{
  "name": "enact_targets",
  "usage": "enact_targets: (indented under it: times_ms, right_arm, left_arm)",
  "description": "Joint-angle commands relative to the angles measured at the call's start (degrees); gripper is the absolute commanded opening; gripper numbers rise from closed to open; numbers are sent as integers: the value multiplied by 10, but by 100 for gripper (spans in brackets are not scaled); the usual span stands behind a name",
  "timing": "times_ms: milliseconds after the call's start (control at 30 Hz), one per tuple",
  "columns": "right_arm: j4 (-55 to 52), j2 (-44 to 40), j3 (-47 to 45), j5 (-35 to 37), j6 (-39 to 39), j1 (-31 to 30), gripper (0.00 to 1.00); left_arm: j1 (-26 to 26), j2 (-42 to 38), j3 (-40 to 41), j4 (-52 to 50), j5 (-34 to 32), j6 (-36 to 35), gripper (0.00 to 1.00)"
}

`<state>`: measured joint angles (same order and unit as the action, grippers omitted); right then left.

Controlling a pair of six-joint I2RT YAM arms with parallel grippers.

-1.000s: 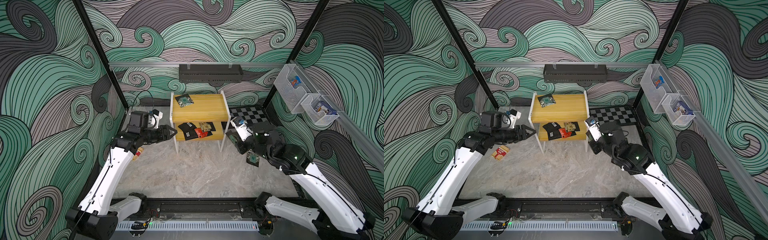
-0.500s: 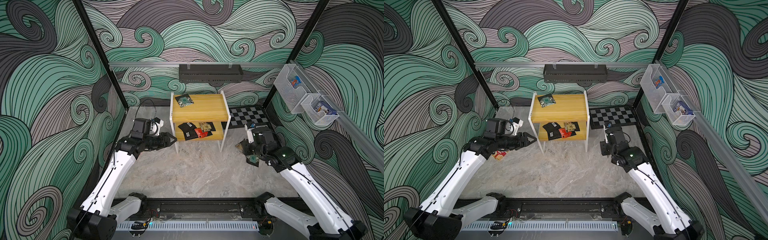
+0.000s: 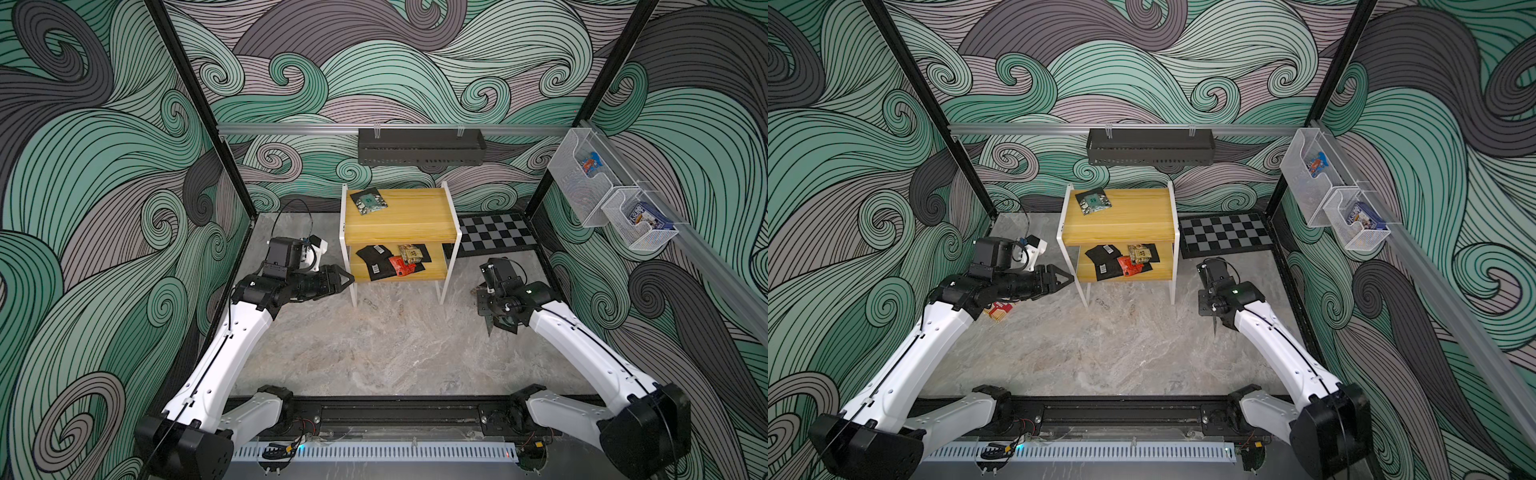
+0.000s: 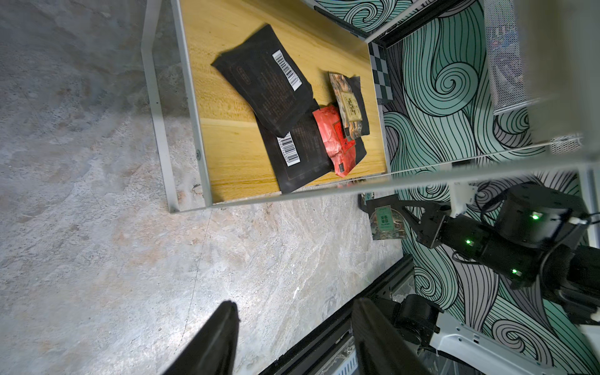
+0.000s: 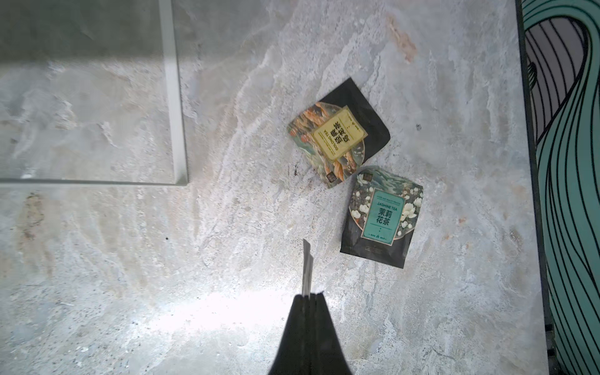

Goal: Remove the tea bags from the shelf
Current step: Place the tea bag at the center of the board.

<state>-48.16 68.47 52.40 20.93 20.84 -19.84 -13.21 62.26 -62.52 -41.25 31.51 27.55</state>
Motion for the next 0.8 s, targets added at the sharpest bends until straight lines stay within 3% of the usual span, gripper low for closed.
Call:
enact_targets:
  times_ms: [0,400,767]
  right_arm:
    - [12,13,-10,11,17,3,0]
    - [41,91,-37,13,47,-9,0]
    - [88,138,-43,-86,84,-16,0]
  left_arm:
    - [0,-12,7,9,-2,-2,60]
    - [0,-6,9,16,-2,-2,60]
    - [0,-4,7,13,-4,-5,59]
